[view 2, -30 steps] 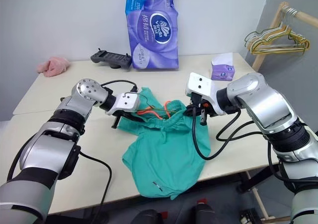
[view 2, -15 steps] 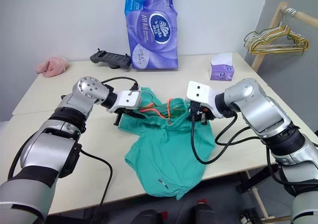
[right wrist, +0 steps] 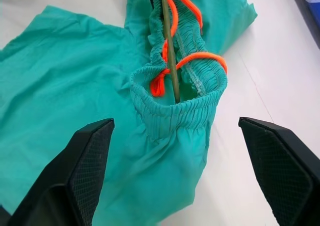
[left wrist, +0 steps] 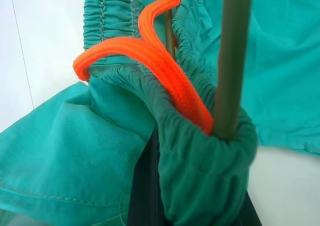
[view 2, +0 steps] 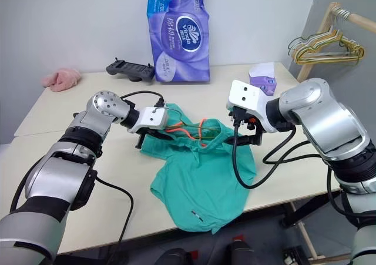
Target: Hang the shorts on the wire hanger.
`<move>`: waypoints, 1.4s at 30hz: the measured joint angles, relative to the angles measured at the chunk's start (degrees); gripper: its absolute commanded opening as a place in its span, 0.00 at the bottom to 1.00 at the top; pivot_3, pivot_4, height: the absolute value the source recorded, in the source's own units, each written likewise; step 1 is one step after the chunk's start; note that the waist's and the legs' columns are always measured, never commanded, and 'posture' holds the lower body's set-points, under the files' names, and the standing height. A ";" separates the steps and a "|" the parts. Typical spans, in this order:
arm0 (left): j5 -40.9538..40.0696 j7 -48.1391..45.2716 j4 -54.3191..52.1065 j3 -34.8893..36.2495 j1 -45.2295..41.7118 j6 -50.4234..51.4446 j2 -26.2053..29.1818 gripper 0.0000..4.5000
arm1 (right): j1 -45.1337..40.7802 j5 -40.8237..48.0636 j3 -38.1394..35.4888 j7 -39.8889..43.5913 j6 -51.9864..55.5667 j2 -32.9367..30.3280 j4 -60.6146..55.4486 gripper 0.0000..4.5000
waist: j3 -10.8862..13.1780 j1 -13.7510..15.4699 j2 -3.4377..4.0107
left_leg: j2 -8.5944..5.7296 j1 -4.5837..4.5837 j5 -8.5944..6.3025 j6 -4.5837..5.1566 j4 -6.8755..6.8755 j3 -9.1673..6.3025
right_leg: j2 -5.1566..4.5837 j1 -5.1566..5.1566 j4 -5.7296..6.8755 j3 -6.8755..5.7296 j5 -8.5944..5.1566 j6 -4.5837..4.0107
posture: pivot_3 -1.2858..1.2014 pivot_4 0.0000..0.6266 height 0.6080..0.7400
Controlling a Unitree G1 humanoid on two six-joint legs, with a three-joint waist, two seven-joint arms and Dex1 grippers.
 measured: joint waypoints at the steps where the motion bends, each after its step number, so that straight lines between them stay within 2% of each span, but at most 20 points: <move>1: 0.00 0.00 0.00 0.00 0.00 0.00 0.00 0.00 | 0.02 0.07 0.04 -0.16 0.30 0.02 -0.43 0.94 | 0.00 0.00 0.00 | 0.00 0.00 0.00 0.00 0.00 0.01 | 0.00 0.00 0.00 0.01 0.00 0.00 | 0.52 0.07 1.00; 4: 0.00 -0.01 -0.01 0.00 0.00 -0.04 0.00 0.00 | 0.84 -1.58 1.94 -1.87 -1.09 0.77 -0.07 0.94 | -0.01 -0.01 -0.02 | -0.01 0.00 0.00 0.00 0.00 0.01 | 0.00 0.01 0.00 0.01 0.00 0.00 | 0.52 0.07 1.00; 13: 0.00 -0.30 -0.12 0.00 -0.01 -0.05 -0.06 0.00 | 4.18 -11.76 11.13 -5.03 -14.82 5.27 15.21 0.94 | -0.01 0.06 -0.02 | -0.03 -0.01 0.01 -0.01 0.01 0.02 | 0.01 0.01 0.00 0.01 0.00 0.00 | 0.53 0.06 1.00; 24: -0.01 -1.25 -1.22 0.01 0.19 0.23 0.16 0.00 | 5.63 -17.60 11.90 -3.90 -21.71 8.53 24.06 0.94 | -0.01 0.06 -0.02 | -0.02 0.00 0.01 -0.01 0.01 0.02 | 0.02 0.02 0.00 0.03 0.01 0.01 | 0.54 0.06 1.00; 26: -0.01 -1.23 -1.23 0.03 0.19 0.56 0.16 0.00 | 5.52 -18.09 11.89 -3.84 -22.48 9.57 25.48 0.86 | -0.01 0.05 -0.01 | -0.02 0.00 0.01 -0.01 0.01 0.01 | 0.02 0.02 0.01 0.03 0.00 0.01 | 0.54 0.07 1.00; 28: -0.01 -1.20 -1.23 0.03 0.19 0.83 0.16 0.00 | 5.34 -18.87 11.89 -3.79 -22.93 10.26 26.30 0.74 | -0.01 0.05 -0.01 | -0.02 0.00 0.01 -0.01 0.01 0.01 | 0.03 0.01 0.01 0.02 0.00 0.01 | 0.53 0.07 1.00; 37: 0.00 -0.97 -1.23 0.20 0.20 0.87 0.16 0.00 | 3.89 -20.21 11.61 -2.53 -24.09 11.82 27.10 0.01 | -0.01 0.04 -0.01 | -0.02 0.00 0.01 -0.01 0.00 0.00 | 0.02 0.02 0.01 0.02 0.00 0.00 | 0.53 0.09 1.00; 42: -0.01 -0.72 -1.23 0.22 0.19 0.86 0.18 0.00 | 3.74 -20.83 11.60 -2.12 -24.54 11.82 27.10 0.00 | 0.00 0.04 0.00 | -0.02 0.00 0.01 -0.01 0.00 0.00 | 0.02 0.02 0.01 0.02 0.00 0.00 | 0.53 0.08 1.00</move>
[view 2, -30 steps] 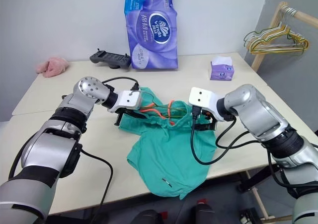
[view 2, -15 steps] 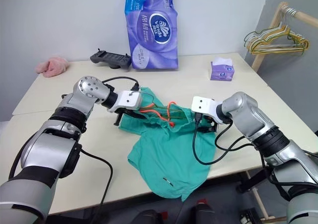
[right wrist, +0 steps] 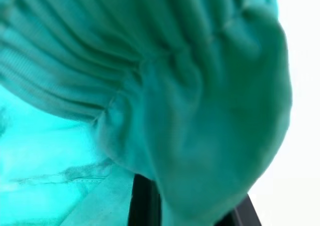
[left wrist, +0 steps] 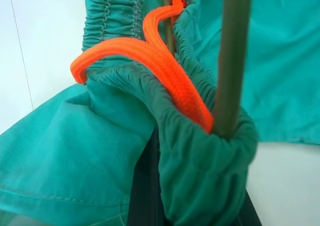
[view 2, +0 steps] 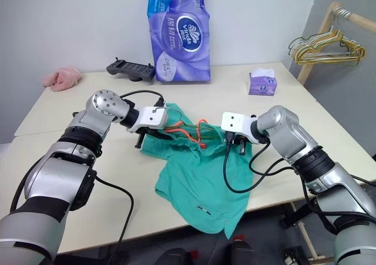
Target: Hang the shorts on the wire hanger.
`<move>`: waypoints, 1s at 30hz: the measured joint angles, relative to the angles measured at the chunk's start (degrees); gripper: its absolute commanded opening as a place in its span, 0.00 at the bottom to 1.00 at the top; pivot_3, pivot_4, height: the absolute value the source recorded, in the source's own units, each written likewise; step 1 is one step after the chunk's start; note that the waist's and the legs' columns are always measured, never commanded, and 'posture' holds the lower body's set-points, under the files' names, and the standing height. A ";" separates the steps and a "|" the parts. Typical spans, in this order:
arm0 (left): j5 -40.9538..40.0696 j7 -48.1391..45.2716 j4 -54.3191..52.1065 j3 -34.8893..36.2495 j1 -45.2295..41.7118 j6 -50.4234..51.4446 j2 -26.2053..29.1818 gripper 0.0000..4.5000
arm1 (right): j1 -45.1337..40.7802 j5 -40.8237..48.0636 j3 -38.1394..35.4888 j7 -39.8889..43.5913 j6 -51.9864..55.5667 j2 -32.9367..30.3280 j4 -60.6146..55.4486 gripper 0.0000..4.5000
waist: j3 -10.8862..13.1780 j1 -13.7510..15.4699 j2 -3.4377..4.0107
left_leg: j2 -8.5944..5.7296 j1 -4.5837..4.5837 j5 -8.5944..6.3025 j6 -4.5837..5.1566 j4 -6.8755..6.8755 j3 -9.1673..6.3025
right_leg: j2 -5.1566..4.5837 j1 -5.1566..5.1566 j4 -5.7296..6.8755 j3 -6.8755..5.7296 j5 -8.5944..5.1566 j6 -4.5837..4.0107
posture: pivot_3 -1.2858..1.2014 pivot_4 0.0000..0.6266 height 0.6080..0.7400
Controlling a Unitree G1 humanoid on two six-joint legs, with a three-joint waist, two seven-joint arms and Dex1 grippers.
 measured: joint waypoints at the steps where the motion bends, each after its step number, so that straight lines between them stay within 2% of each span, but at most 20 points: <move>1: 0.00 0.00 0.00 0.00 0.00 0.00 0.00 0.00 | 0.00 -0.07 0.00 0.01 -0.19 0.00 0.00 0.00 | 0.00 0.00 0.00 | 0.00 0.00 0.00 0.00 0.00 0.00 | 0.00 0.00 0.00 0.00 0.00 0.00 | 0.53 0.09 1.00; 4: -0.01 0.01 0.00 0.03 0.00 -0.06 0.00 0.00 | -0.04 -0.59 -0.13 0.19 -0.59 0.05 0.00 0.00 | 0.00 0.00 0.00 | 0.00 0.00 0.00 0.00 0.00 0.00 | 0.00 0.00 0.00 0.00 0.00 0.00 | 0.53 0.09 1.00; 7: -0.20 0.40 0.00 0.42 0.00 -0.22 0.10 0.18 | -0.03 -0.58 -1.08 -0.01 -0.53 0.44 0.00 0.00 | 0.00 0.00 0.00 | 0.00 0.00 0.00 0.00 0.00 0.00 | 0.00 0.00 0.00 0.00 0.00 0.00 | 0.53 0.09 1.00; 14: -3.89 -3.33 -1.07 2.59 0.10 1.84 0.16 0.67 | 1.01 -0.46 -2.96 -0.35 -0.49 0.51 -0.44 0.00 | 0.00 0.01 0.00 | 0.00 -0.01 0.00 0.00 0.00 -0.01 | 0.00 0.00 0.00 -0.01 0.00 0.00 | 0.54 0.10 1.00; 19: -8.82 -8.43 -6.12 5.21 0.12 8.58 1.51 1.00 | 3.14 0.03 -4.83 -0.46 -0.30 0.36 -1.47 0.00 | 0.01 -0.07 0.02 | 0.01 0.00 0.00 0.00 0.00 -0.02 | 0.02 0.00 0.00 0.00 0.00 -0.01 | 0.54 0.10 1.00; 26: -16.68 -9.52 -21.06 6.56 0.11 20.52 8.43 1.00 | 7.55 0.84 -7.54 -0.91 1.50 -0.81 -3.10 0.00 | 0.02 -0.07 0.03 | 0.02 0.01 0.00 0.00 -0.01 -0.04 | 0.02 0.00 0.00 0.02 -0.01 0.00 | 0.54 0.10 1.00; 30: -22.18 -9.40 -31.97 8.81 4.97 28.33 14.01 1.00 | 14.11 3.50 -12.79 -2.09 6.08 -2.30 -8.31 0.00 | 0.03 0.05 0.05 | 0.01 0.04 0.00 0.00 -0.04 -0.06 | 0.00 0.02 0.01 0.03 -0.06 0.03 | 0.55 0.10 1.00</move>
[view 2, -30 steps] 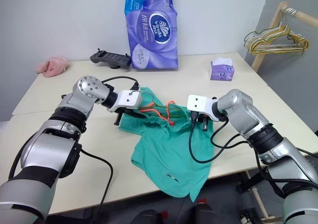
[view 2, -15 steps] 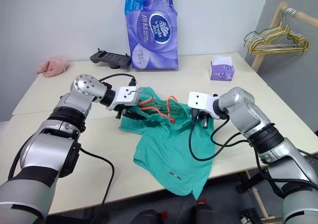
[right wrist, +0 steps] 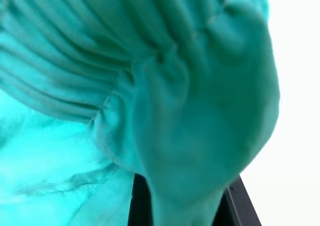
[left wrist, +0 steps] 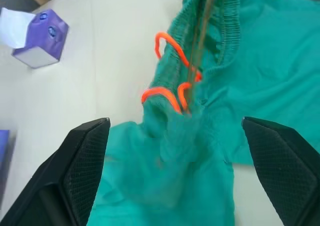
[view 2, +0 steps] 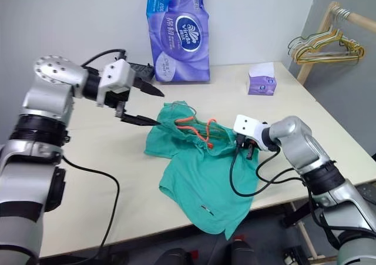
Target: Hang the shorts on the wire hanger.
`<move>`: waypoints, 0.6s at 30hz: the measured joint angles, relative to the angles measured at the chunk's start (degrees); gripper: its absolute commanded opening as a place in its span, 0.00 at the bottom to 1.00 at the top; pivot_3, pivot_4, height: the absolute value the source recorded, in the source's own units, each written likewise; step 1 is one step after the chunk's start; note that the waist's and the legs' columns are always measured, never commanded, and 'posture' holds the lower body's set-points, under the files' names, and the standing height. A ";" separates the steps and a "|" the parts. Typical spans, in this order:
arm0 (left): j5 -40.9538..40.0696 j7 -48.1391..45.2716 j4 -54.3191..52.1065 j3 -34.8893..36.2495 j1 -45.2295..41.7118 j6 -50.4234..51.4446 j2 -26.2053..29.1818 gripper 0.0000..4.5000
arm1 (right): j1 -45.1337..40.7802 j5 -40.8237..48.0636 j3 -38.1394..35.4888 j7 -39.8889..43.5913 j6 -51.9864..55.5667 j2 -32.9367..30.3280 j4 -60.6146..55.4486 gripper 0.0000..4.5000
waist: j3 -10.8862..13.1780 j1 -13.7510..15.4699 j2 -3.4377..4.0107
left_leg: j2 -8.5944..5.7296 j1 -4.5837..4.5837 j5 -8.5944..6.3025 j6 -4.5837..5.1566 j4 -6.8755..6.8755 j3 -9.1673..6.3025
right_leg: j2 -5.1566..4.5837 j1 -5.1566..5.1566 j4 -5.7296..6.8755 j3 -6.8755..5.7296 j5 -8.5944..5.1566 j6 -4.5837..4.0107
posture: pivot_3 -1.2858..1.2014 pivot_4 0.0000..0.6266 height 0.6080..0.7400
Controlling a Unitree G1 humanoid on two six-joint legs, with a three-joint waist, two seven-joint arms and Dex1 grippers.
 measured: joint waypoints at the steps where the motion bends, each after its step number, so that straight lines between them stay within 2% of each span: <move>1: -1.45 0.68 -2.44 2.11 2.87 2.00 0.56 1.00 | 2.67 1.31 -2.78 -1.00 3.12 0.16 -1.87 0.00 | 0.00 0.07 0.00 | 0.00 0.00 0.00 0.00 0.02 -0.01 | -0.01 0.01 0.01 -0.01 0.00 0.00 | 0.55 0.10 1.00; 5: -6.87 8.28 -15.01 7.52 14.66 8.97 -2.40 1.00 | 8.84 6.58 -13.75 -7.08 13.97 4.70 -8.33 0.00 | 0.00 0.48 -0.01 | -0.01 -0.01 0.01 -0.01 0.07 -0.05 | -0.08 0.04 0.04 0.00 0.01 0.00 | 0.55 0.11 1.00; 10: -10.88 24.48 -31.88 9.55 27.35 17.71 -13.53 1.00 | 13.43 9.02 -29.18 -21.73 24.61 16.56 -15.78 0.00 | 0.00 1.48 -0.01 | -0.06 0.00 0.01 -0.02 0.08 -0.09 | -0.12 0.08 0.02 0.07 0.03 0.02 | 0.53 0.12 1.00; 14: -11.17 34.14 -36.91 7.22 30.05 20.34 -22.13 1.00 | 14.48 8.48 -38.00 -33.24 29.19 22.35 -16.22 0.00 | -0.02 1.58 0.03 | -0.13 0.05 0.01 -0.02 0.09 -0.03 | -0.13 0.11 0.02 0.07 0.05 0.04 | 0.50 0.10 1.00; 18: -8.81 41.02 -37.62 -0.37 30.06 20.37 -33.14 1.00 | 16.77 6.51 -44.14 -42.06 29.30 22.75 -17.69 0.00 | -0.32 1.36 0.48 | -0.20 0.04 0.01 -0.02 0.05 0.05 | -0.12 0.16 -0.10 0.15 0.05 0.06 | 0.47 0.08 1.00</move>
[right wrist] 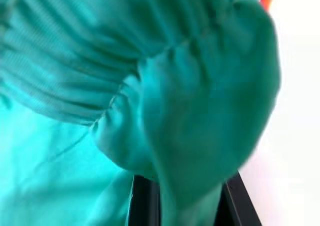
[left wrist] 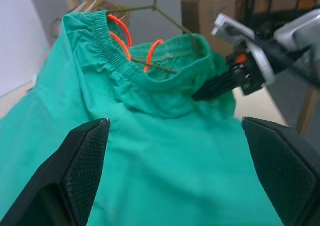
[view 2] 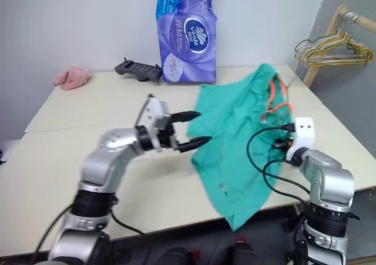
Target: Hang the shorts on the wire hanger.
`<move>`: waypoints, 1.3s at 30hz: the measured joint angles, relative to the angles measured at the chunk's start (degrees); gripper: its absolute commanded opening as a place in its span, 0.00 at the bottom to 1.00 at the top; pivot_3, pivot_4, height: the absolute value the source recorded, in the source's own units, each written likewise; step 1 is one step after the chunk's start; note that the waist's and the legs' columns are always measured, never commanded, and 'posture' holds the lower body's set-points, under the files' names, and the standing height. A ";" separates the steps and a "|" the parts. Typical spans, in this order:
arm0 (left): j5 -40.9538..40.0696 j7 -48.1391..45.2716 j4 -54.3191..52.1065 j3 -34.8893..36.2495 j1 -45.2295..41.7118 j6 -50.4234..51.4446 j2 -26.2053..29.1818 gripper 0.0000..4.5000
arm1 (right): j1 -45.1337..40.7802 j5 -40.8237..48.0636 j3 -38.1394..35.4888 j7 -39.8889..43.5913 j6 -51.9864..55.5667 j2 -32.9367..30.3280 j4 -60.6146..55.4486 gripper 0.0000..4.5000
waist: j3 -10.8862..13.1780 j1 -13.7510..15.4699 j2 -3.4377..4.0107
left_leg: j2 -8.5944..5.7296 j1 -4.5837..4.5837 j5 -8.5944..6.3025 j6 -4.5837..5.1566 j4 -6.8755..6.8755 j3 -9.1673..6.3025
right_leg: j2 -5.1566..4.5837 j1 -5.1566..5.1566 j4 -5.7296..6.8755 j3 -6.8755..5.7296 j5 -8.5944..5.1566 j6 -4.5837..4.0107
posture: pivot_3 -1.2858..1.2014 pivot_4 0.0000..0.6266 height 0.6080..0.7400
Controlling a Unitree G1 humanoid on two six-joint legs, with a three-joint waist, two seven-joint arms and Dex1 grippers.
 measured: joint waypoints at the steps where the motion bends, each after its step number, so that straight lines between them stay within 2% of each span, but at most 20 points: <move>1: 0.18 0.76 0.10 -1.62 -0.12 -0.06 -1.79 1.00 | 0.64 -0.27 -0.84 -1.21 -0.08 -0.04 -0.15 0.00 | -0.02 -0.33 0.03 | 0.01 0.01 0.00 0.00 0.00 0.04 | 0.02 -0.01 0.00 0.04 0.00 0.00 | 0.46 0.07 1.00; 6: 2.47 3.95 3.86 -8.12 -5.04 -2.49 -11.31 1.00 | 7.99 -3.23 -8.08 -8.41 -1.02 -1.80 -2.62 0.00 | -0.90 -2.94 1.31 | -0.02 0.05 -0.05 0.09 -0.13 0.10 | 0.07 0.10 -0.14 0.16 -0.11 0.15 | 0.44 0.05 1.00; 9: 3.11 4.32 6.03 -9.36 -6.54 -3.92 -13.48 1.00 | 7.93 -3.24 -12.69 -11.20 -0.92 -1.81 -2.92 0.00 | -1.24 -4.97 1.86 | -0.01 0.26 -0.27 0.46 -0.19 0.12 | 0.14 0.38 -0.15 0.23 -0.35 0.22 | 0.42 0.04 1.00; 11: 4.15 5.52 8.17 -10.05 -7.46 -5.18 -15.18 1.00 | 8.00 -3.02 -16.08 -12.03 -0.94 -2.58 -2.51 0.00 | -1.28 -6.55 1.94 | -0.01 0.86 -0.47 0.78 -0.33 0.11 | 0.17 0.87 -0.14 0.25 -0.72 0.23 | 0.41 0.04 1.00; 15: 4.82 5.33 16.67 -10.46 -12.66 -9.94 -20.03 1.00 | 6.70 -3.85 -20.79 -15.33 -2.61 -7.57 1.17 0.00 | -1.39 -8.04 2.12 | -0.12 0.93 -0.67 1.08 -0.35 0.10 | 0.11 0.99 -0.13 0.31 -1.21 0.53 | 0.40 0.05 1.00; 18: 5.37 5.29 20.17 -10.61 -13.33 -12.95 -20.55 1.00 | 6.11 -4.23 -22.90 -16.63 -4.16 -10.22 3.61 0.00 | -1.44 -10.09 2.19 | -0.10 0.98 -0.80 1.30 -0.41 0.08 | 0.14 1.03 -0.14 0.58 -1.30 0.44 | 0.39 0.05 1.00; 22: 6.17 7.01 25.76 -10.58 -14.63 -15.14 -20.71 1.00 | 3.70 -4.14 -25.92 -17.55 -6.31 -17.01 14.54 0.00 | -1.43 -12.35 2.24 | -0.28 1.06 -0.82 1.34 -0.62 0.14 | 0.10 1.01 -0.15 0.90 -1.36 0.52 | 0.38 0.04 1.00; 27: 6.18 10.34 28.12 -10.70 -17.45 -17.57 -20.87 1.00 | 0.02 -3.19 -26.44 -17.43 -10.71 -25.02 26.13 0.00 | -1.46 -14.61 2.28 | -0.73 1.31 -0.83 1.36 -0.97 0.16 | 0.05 1.17 -0.24 1.68 -1.76 1.19 | 0.38 0.05 1.00; 29: 6.15 10.85 29.41 -11.12 -18.08 -18.13 -20.93 1.00 | -2.56 -2.16 -26.08 -17.42 -12.03 -27.02 31.22 0.00 | -1.43 -15.51 2.29 | -0.78 1.53 -0.83 1.36 -1.01 0.10 | 0.05 1.57 -0.47 1.73 -1.79 1.29 | 0.37 0.05 1.00; 31: 6.00 11.15 30.75 -11.48 -18.87 -18.85 -20.99 1.00 | -6.08 -1.61 -24.36 -17.40 -13.90 -30.49 39.30 0.00 | -1.38 -16.03 2.34 | -0.85 1.91 -0.92 1.49 -1.10 0.09 | 0.05 2.07 -0.79 1.78 -1.87 1.43 | 0.37 0.06 1.00; 35: 5.54 12.12 32.67 -11.56 -21.06 -20.07 -21.29 1.00 | -10.28 -0.63 -21.69 -16.95 -18.51 -36.08 51.69 0.00 | -1.35 -16.61 2.36 | -1.19 1.90 -1.02 1.63 -1.09 0.12 | -0.01 2.23 -0.91 2.20 -2.00 1.85 | 0.38 0.05 1.00; 39: 4.55 12.70 33.23 -11.63 -21.83 -21.22 -21.45 1.00 | -14.42 0.74 -18.93 -15.79 -22.42 -38.77 60.85 0.00 | -1.35 -17.76 2.34 | -1.41 1.97 -1.05 1.66 -1.09 0.23 | 0.01 2.31 -0.92 3.02 -2.05 2.11 | 0.39 0.04 1.00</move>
